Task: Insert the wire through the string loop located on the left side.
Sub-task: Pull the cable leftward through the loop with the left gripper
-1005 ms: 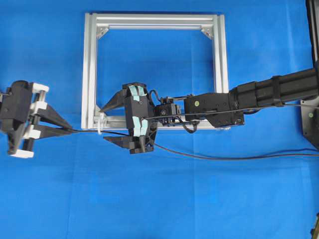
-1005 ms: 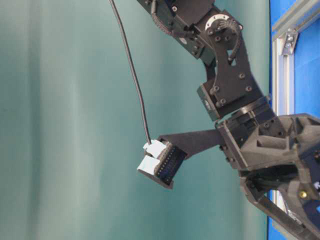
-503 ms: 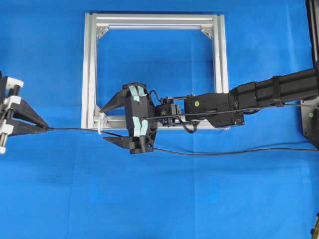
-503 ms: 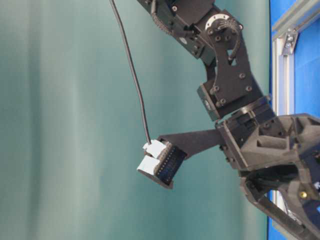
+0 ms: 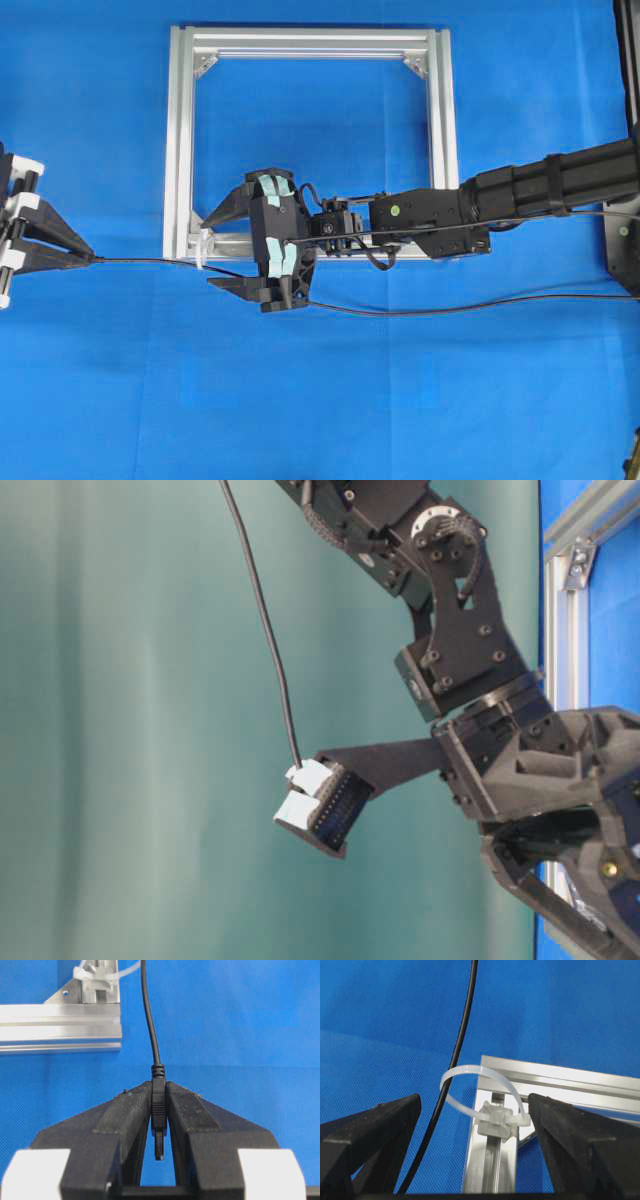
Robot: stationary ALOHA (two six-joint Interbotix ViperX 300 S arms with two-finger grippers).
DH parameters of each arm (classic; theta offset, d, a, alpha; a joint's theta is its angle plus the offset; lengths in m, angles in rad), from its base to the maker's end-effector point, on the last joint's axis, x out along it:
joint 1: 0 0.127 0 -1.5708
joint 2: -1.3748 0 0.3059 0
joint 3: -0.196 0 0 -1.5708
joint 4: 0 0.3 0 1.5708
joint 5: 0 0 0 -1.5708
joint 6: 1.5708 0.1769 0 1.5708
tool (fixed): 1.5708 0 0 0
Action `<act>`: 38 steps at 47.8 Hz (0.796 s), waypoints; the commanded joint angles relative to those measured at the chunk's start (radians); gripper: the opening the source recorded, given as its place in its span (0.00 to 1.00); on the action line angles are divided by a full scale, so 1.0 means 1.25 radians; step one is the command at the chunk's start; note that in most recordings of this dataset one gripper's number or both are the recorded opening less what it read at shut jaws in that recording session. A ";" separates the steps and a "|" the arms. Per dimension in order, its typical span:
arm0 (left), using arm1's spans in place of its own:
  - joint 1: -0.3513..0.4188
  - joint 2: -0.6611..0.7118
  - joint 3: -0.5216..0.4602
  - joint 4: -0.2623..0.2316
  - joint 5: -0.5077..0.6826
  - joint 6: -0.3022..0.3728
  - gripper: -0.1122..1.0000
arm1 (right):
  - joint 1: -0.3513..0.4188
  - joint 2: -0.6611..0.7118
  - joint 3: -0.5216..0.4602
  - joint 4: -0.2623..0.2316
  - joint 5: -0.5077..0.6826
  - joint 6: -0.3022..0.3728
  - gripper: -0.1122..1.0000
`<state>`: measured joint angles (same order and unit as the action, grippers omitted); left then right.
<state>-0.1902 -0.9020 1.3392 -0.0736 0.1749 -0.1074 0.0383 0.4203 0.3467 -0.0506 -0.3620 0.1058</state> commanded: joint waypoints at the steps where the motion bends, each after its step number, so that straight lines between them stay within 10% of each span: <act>1: 0.001 0.013 -0.010 0.002 -0.006 0.001 0.18 | 0.002 -0.025 -0.015 0.001 -0.004 0.001 0.95; 19: 0.004 0.025 -0.010 0.002 -0.009 0.001 0.19 | 0.002 -0.025 -0.017 0.001 -0.004 0.001 0.95; 31: 0.016 0.023 -0.006 0.002 -0.004 0.002 0.78 | 0.002 -0.028 -0.018 0.001 -0.002 0.002 0.95; 38: 0.016 0.020 -0.006 0.002 -0.004 0.002 0.71 | 0.002 -0.034 -0.015 0.001 -0.002 0.002 0.95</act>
<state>-0.1749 -0.8790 1.3422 -0.0736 0.1749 -0.1058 0.0383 0.4203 0.3467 -0.0522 -0.3620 0.1074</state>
